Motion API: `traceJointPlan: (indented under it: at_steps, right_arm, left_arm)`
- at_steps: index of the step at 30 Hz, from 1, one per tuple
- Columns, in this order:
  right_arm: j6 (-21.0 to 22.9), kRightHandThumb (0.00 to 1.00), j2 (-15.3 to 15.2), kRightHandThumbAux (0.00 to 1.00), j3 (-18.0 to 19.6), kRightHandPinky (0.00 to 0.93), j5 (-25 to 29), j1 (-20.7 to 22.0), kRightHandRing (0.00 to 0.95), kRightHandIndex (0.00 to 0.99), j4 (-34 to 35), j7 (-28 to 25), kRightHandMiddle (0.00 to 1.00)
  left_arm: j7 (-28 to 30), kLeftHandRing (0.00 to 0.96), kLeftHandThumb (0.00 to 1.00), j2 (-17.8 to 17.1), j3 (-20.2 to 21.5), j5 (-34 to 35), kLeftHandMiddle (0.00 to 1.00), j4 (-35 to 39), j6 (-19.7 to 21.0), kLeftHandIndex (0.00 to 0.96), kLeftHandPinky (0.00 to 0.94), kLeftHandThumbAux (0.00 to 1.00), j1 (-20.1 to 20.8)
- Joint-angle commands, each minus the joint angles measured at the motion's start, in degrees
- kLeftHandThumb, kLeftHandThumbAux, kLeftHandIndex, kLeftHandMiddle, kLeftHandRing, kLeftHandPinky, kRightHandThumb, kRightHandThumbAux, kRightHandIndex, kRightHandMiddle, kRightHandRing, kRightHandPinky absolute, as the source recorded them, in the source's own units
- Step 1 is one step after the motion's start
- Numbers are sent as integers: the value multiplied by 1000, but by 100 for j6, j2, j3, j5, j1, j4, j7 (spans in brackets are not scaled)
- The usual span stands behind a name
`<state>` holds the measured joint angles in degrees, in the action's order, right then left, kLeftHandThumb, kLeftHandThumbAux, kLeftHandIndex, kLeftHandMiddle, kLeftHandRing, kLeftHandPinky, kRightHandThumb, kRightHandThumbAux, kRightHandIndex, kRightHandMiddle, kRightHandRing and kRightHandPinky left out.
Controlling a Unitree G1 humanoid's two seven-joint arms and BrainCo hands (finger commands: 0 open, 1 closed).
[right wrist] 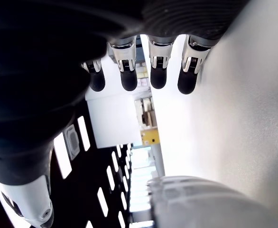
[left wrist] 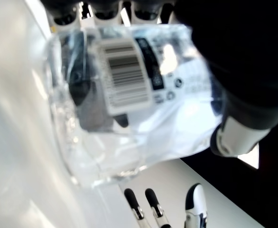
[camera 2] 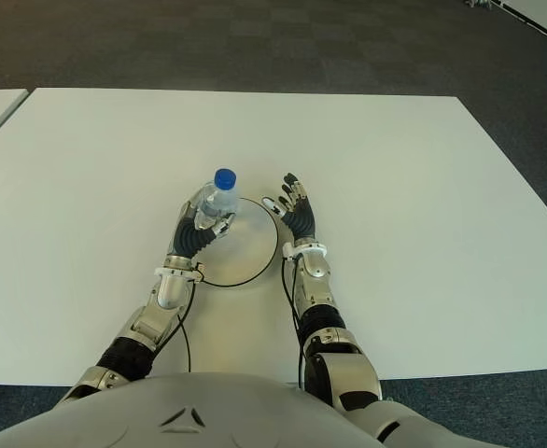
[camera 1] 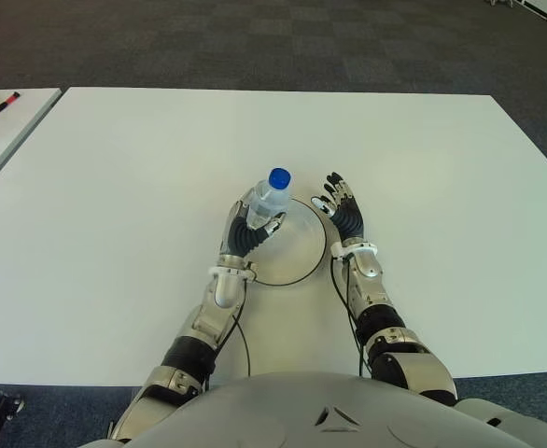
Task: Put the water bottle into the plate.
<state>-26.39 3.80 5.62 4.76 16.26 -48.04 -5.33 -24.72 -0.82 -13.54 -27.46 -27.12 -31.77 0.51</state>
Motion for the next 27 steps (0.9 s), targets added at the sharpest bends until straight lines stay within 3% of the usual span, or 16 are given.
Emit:
traceJointPlan:
  at_steps: [1,12,27]
  right_arm:
    - [394,161,94,711,29,114,33,-271,53,45,-335,79,45]
    - [372,162,106,720,52,113,70,-267,53,43,-351,48,45]
    - [316,151,105,729,41,111,40,-266,52,42,-368,79,44]
  left_arm:
    - [-142,2,71,-142,-56,-238,2,-32,86,2,1,447,-33]
    - [-84,0,120,-205,-132,-322,0,179,440,0,0,353,-112]
    - [21,0,130,-249,-194,-263,0,359,638,0,0,315,-192]
